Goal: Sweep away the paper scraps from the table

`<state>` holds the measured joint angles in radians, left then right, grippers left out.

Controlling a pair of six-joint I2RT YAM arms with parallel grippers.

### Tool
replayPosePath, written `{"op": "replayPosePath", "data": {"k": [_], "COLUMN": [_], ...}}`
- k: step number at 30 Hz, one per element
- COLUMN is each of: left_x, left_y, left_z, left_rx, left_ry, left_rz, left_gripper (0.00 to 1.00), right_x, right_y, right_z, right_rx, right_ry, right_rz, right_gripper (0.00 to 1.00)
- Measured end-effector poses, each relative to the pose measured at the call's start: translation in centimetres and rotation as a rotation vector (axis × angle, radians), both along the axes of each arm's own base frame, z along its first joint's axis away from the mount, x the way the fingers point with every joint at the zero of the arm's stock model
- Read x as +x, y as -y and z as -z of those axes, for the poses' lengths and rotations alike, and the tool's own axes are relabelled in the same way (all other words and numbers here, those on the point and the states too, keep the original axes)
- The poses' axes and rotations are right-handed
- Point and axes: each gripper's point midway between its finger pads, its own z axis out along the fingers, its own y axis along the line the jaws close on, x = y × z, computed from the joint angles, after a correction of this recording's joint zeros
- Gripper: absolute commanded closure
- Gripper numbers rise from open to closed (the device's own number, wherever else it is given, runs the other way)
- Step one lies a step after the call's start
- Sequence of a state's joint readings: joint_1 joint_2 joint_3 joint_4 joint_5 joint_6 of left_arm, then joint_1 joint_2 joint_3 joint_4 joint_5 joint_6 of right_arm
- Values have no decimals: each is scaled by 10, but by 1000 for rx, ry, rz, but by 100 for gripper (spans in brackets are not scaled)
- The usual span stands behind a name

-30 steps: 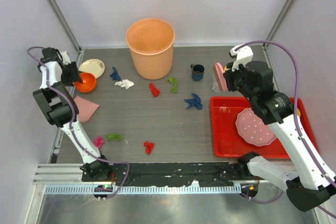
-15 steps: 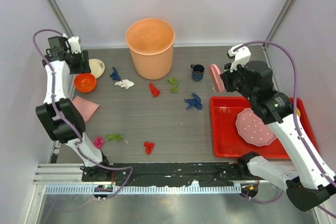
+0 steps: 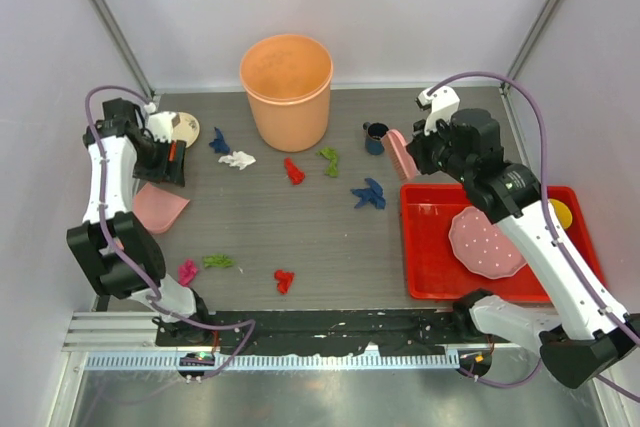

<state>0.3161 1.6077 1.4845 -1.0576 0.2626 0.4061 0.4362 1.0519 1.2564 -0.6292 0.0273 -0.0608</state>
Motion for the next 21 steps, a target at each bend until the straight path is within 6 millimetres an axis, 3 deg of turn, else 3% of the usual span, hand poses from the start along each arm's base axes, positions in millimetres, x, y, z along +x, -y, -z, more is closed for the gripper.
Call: {"op": "replayPosePath", "data": {"k": [5, 8, 15, 18, 21], "left_x": [-38, -53, -86, -93, -87], "left_y": [1, -12, -31, -31, -30], "left_z": [-1, -3, 12, 19, 24], "left_rx": [62, 156, 295, 303, 290], "left_ry": [-35, -56, -138, -148, -141], "left_rz": [41, 43, 23, 20, 15], "left_gripper": [28, 25, 21, 21, 21], "right_x": [7, 15, 37, 45, 54], "right_y": [-10, -16, -22, -27, -38], "right_z": [7, 12, 46, 62, 79], "right_rx": [8, 8, -51, -83, -123], "right_ry": [-30, -42, -119, -156, -183], "right_rz": [-27, -38, -6, -4, -22], "right_gripper": [99, 99, 99, 99, 99]}}
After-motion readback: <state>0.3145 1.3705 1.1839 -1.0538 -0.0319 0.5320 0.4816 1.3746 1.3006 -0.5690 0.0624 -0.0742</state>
